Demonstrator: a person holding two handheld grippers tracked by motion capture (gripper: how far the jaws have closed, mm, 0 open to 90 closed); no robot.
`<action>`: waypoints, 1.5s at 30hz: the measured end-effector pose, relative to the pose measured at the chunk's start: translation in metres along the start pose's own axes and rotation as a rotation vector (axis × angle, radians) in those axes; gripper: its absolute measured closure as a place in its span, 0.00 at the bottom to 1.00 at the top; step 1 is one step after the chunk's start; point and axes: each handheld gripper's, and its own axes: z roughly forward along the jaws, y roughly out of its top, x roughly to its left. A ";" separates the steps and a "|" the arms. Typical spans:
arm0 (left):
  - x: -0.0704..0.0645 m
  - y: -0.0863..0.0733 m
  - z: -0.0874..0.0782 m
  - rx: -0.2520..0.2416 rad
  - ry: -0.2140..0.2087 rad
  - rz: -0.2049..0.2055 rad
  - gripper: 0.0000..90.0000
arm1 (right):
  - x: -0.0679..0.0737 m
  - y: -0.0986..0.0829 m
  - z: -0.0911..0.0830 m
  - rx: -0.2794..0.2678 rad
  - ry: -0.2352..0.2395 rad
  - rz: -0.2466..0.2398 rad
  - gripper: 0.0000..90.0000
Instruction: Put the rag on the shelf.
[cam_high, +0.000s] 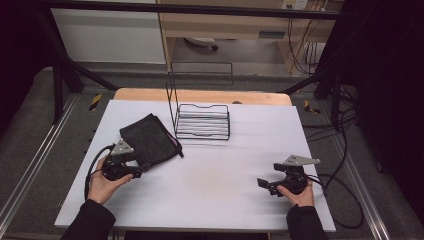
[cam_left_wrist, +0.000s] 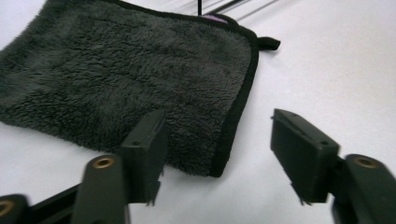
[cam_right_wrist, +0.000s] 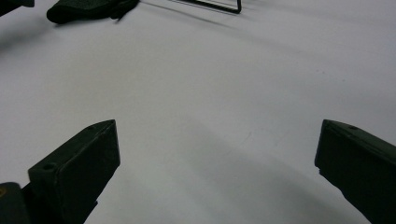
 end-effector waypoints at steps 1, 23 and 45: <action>0.000 0.000 0.003 0.007 0.002 0.003 0.45 | 0.000 0.000 0.000 0.001 0.000 -0.001 0.01; 0.001 -0.002 0.035 0.096 0.075 0.080 0.64 | 0.000 0.000 0.001 0.010 -0.010 -0.012 0.01; 0.014 0.005 0.029 0.111 0.024 -0.024 0.87 | 0.000 0.000 0.001 0.015 -0.005 -0.005 0.01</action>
